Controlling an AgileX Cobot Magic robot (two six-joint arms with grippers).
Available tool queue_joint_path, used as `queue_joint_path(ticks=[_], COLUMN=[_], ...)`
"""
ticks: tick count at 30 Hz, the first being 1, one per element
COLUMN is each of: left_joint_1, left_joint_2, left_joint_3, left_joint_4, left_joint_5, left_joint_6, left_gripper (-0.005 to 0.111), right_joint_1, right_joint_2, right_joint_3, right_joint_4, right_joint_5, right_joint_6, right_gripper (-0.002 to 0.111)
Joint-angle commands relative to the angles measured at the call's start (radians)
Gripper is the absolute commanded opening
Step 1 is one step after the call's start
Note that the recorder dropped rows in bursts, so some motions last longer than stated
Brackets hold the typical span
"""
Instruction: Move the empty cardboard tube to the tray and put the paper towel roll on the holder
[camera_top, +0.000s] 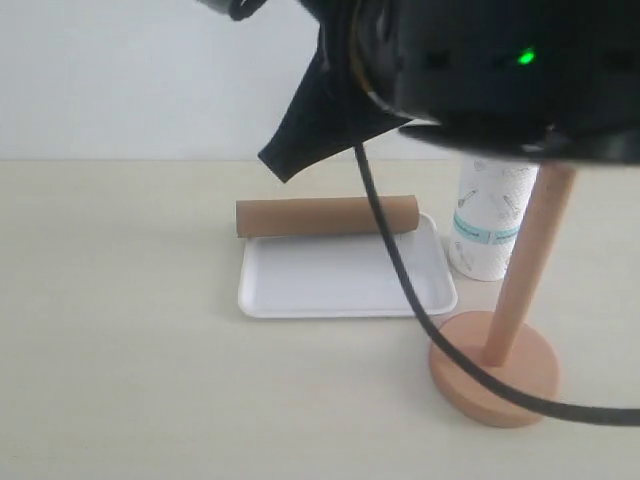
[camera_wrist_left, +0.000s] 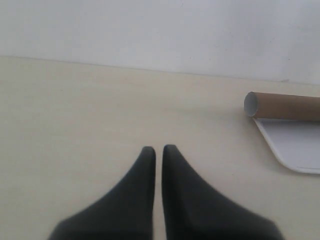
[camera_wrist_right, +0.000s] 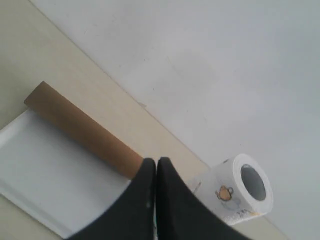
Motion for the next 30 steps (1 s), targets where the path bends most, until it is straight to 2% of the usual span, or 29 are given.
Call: queue_joint_path(ticks=[1, 30], left_joint_1=[0.001, 0.001], left_joint_2=[-0.002, -0.002], left_joint_3=[0.004, 0.004], left_joint_4=[0.003, 0.003], left_joint_5=[-0.002, -0.002], left_joint_6=[-0.008, -0.008], left_gripper=[0.004, 0.004], right_joint_1=[0.002, 0.002], right_joint_2=[-0.034, -0.034], right_joint_3=[-0.003, -0.003], right_joint_4=[0.031, 0.048], right_joint_5=[0.029, -0.006], right_joint_6=[0.017, 0.024], right_gripper=[0.0, 0.0])
